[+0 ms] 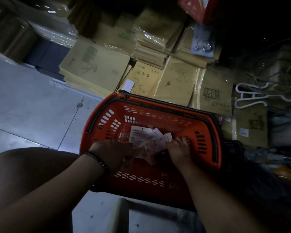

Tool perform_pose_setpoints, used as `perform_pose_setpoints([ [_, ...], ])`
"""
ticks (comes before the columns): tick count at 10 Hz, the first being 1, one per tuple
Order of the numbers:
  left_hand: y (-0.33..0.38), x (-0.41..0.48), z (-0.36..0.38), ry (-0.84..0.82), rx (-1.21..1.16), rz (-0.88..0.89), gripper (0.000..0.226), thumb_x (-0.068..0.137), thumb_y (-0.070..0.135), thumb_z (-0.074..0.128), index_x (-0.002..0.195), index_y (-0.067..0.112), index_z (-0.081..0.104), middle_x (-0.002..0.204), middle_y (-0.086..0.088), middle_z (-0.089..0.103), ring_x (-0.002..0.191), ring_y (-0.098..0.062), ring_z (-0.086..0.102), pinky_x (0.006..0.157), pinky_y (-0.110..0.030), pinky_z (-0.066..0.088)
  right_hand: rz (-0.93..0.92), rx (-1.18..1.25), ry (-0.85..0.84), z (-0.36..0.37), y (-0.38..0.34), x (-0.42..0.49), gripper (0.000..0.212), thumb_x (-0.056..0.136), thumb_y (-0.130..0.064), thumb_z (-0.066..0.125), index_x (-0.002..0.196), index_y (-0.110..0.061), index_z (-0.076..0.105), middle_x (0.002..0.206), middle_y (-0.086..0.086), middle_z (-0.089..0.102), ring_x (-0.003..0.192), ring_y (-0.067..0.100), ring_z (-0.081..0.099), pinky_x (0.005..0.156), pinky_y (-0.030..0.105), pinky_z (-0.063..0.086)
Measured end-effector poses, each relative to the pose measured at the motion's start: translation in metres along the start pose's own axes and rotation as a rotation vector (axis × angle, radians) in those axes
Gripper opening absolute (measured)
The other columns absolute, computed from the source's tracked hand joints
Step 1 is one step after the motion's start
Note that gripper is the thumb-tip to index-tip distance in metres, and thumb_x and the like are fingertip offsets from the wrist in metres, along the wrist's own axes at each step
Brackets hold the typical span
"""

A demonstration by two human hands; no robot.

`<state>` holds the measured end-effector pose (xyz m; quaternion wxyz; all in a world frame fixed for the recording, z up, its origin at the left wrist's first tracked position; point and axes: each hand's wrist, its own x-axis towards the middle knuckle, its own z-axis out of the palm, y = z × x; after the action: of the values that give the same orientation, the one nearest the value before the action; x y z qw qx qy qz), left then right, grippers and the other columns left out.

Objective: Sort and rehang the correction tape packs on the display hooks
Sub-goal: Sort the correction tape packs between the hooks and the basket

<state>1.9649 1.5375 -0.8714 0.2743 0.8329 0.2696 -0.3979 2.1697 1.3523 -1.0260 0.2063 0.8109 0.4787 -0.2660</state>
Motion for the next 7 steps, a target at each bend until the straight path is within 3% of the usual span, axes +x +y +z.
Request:
perform_pose_setpoints([
  [1, 0.001, -0.01, -0.01, 0.028, 0.013, 0.042, 0.05, 0.107, 0.046, 0.056, 0.155, 0.039, 0.045, 0.153, 0.001, 0.058, 0.137, -0.026, 0.059, 0.114, -0.042, 0.05, -0.035, 0.094, -0.043, -0.027, 0.004, -0.018, 0.037, 0.106, -0.027, 0.047, 0.139, -0.038, 0.059, 0.135, 0.0, 0.068, 0.132, 0.026, 0.054, 0.119, 0.047, 0.024],
  [2, -0.004, -0.02, -0.02, 0.161, -0.161, 0.065, 0.059, 0.098, 0.067, 0.058, 0.152, 0.053, 0.04, 0.152, 0.001, 0.059, 0.137, -0.03, 0.059, 0.112, -0.046, 0.05, -0.173, 0.194, -0.052, -0.066, 0.012, -0.045, 0.035, 0.106, -0.038, 0.045, 0.135, -0.041, 0.063, 0.135, -0.001, 0.067, 0.13, 0.028, 0.052, 0.108, 0.029, 0.027],
  [3, -0.007, -0.027, -0.022, 0.268, -0.27, 0.031, 0.063, 0.096, 0.057, 0.068, 0.151, 0.041, 0.045, 0.145, -0.005, 0.064, 0.131, -0.031, 0.062, 0.108, -0.045, 0.049, -0.274, 0.199, -0.009, -0.114, 0.018, -0.078, 0.031, 0.101, -0.036, 0.061, 0.131, -0.045, 0.059, 0.123, -0.006, 0.059, 0.123, 0.025, 0.044, 0.1, 0.039, 0.024],
  [4, -0.009, -0.036, -0.021, 0.368, -0.395, 0.048, 0.061, 0.099, 0.038, 0.072, 0.154, 0.029, 0.049, 0.147, -0.008, 0.063, 0.134, -0.03, 0.06, 0.106, -0.036, 0.045, -0.351, 0.172, 0.075, -0.161, 0.015, -0.115, 0.024, 0.104, -0.04, 0.058, 0.127, -0.046, 0.057, 0.117, -0.008, 0.053, 0.121, 0.021, 0.038, 0.1, 0.045, 0.022],
  [5, -0.002, -0.059, -0.03, 0.418, -0.56, 0.133, 0.044, 0.097, 0.033, 0.076, 0.138, 0.033, 0.06, 0.136, 0.0, 0.069, 0.125, -0.02, 0.063, 0.106, -0.036, 0.047, -0.408, 0.144, 0.177, -0.201, 0.008, -0.151, 0.023, 0.104, -0.04, 0.058, 0.127, -0.043, 0.059, 0.118, -0.008, 0.052, 0.123, 0.019, 0.035, 0.109, 0.048, 0.021],
  [6, 0.016, -0.092, -0.033, 0.448, -0.789, 0.292, 0.031, 0.097, 0.029, 0.076, 0.127, 0.037, 0.068, 0.123, 0.008, 0.075, 0.118, -0.015, 0.07, 0.107, -0.045, 0.055, -0.463, 0.095, 0.286, -0.24, -0.005, -0.183, 0.027, 0.101, -0.038, 0.062, 0.128, -0.037, 0.062, 0.122, -0.004, 0.052, 0.125, 0.02, 0.034, 0.108, 0.042, 0.029],
  [7, 0.039, -0.136, -0.031, 0.482, -0.926, 0.427, 0.021, 0.104, 0.047, 0.061, 0.124, 0.055, 0.065, 0.119, 0.024, 0.075, 0.11, 0.005, 0.071, 0.088, -0.015, 0.057, -0.51, 0.04, 0.429, -0.279, -0.016, -0.214, 0.027, 0.097, -0.033, 0.068, 0.123, -0.031, 0.061, 0.122, -0.004, 0.051, 0.121, 0.021, 0.035, 0.101, 0.042, 0.033],
])
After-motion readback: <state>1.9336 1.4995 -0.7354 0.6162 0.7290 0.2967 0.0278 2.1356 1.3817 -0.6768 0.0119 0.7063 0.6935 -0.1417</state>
